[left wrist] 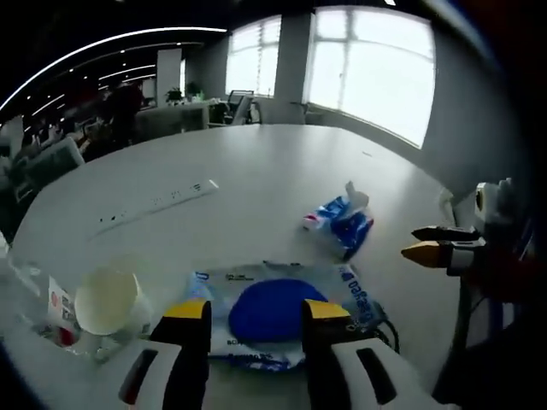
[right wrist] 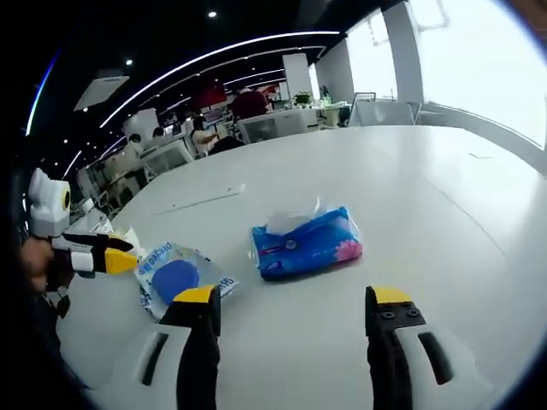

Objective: Arrange the tabletop items into an orderly group along one side of the table until the central work area is clear of visible clutter.

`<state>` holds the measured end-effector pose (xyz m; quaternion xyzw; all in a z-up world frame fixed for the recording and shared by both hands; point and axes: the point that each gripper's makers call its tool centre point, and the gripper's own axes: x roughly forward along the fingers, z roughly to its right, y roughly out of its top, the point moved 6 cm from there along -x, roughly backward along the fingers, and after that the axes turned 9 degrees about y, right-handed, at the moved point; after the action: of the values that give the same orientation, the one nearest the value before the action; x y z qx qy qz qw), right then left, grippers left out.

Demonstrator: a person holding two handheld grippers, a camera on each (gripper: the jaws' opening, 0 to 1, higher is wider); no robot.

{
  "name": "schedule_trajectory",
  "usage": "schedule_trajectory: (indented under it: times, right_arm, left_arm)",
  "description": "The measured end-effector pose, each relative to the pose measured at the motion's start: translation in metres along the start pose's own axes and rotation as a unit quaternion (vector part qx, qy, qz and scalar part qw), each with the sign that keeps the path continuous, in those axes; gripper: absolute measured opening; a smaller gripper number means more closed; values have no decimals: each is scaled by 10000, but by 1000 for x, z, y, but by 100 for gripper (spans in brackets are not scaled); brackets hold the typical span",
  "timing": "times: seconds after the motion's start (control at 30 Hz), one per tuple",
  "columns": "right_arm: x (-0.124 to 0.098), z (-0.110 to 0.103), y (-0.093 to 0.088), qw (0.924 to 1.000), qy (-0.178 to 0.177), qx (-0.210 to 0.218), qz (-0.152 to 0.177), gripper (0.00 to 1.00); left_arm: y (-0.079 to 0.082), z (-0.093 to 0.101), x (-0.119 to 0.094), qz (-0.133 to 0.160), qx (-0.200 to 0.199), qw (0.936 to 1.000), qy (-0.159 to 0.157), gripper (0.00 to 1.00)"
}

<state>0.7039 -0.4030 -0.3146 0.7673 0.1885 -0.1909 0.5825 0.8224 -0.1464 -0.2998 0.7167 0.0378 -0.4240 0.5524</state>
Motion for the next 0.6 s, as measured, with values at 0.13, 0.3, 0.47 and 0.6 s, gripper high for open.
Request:
schedule_trajectory:
  times: [0.13,0.3,0.47,0.6]
  right_arm:
    - [-2,-11,-2,10000,44,-6,52,61]
    - [1,-24,-6,9999,150,42,46,60]
    - [0,-38,-9,9996,262,83,20,60]
    - [0,-46,-13,9993,362,102,-25,58]
  left_arm:
    - [-10,-16,-9,21,-101,9998,166,40]
    - [-20,-29,-15,-12,-171,9995,263,38]
    - [-31,-37,-13,-113,-231,9992,303,36]
    - [-38,-42,-7,-167,-260,9989,342,34]
